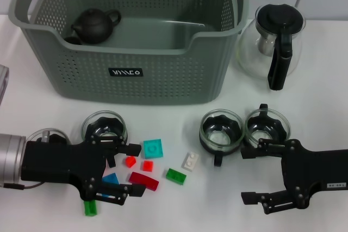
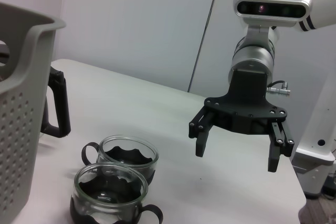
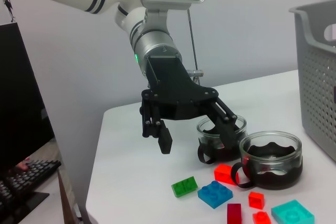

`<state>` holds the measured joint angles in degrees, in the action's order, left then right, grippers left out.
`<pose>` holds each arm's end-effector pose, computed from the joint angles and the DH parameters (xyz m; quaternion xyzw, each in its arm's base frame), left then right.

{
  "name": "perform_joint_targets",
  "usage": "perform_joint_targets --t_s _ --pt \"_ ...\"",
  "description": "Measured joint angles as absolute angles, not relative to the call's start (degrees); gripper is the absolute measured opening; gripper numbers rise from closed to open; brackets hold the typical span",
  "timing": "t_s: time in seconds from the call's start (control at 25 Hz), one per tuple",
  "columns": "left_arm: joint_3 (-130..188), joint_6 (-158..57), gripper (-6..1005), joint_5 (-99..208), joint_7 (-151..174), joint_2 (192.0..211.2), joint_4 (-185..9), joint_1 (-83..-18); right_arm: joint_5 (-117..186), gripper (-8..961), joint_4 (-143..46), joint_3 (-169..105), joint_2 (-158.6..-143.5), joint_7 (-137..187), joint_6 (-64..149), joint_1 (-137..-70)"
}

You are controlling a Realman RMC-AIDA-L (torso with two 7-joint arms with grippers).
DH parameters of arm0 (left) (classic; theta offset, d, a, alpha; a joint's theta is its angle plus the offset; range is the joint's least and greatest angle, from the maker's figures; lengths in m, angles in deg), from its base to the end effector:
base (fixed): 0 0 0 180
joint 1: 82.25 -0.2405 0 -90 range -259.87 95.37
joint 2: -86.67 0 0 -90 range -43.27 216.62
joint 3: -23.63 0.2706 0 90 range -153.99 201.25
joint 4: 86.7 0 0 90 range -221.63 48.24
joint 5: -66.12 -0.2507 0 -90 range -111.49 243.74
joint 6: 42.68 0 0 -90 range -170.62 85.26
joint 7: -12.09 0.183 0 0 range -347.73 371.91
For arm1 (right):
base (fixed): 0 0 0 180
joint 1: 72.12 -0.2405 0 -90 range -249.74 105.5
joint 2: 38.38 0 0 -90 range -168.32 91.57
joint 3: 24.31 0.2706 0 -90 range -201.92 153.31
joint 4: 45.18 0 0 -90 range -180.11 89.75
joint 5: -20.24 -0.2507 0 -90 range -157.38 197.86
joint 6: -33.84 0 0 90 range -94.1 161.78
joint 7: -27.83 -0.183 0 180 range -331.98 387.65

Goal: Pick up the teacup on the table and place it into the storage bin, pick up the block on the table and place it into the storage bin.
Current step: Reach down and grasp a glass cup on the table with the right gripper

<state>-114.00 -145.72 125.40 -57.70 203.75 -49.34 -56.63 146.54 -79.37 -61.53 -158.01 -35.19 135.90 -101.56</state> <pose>-0.3045 0.3125 -0.0396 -0.9662 -0.1445 -0.2131 0.0163 0.2904 0.3178 -0.0635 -0.9704 0.0984 0.2204 0.0119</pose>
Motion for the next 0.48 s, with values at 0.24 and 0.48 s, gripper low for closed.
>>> perform_joint_targets --t_s 0.24,0.48 --pt "-114.0 -145.7 841 125.3 -57.7 203.75 -49.3 -56.5 146.5 922 -79.4 -61.5 -157.98 -35.6 135.8 -101.7" --pt "-114.0 -145.7 841 125.3 -57.9 203.69 -49.3 -56.5 146.5 916 -79.3 -61.7 -157.96 -36.0 135.8 -101.8"
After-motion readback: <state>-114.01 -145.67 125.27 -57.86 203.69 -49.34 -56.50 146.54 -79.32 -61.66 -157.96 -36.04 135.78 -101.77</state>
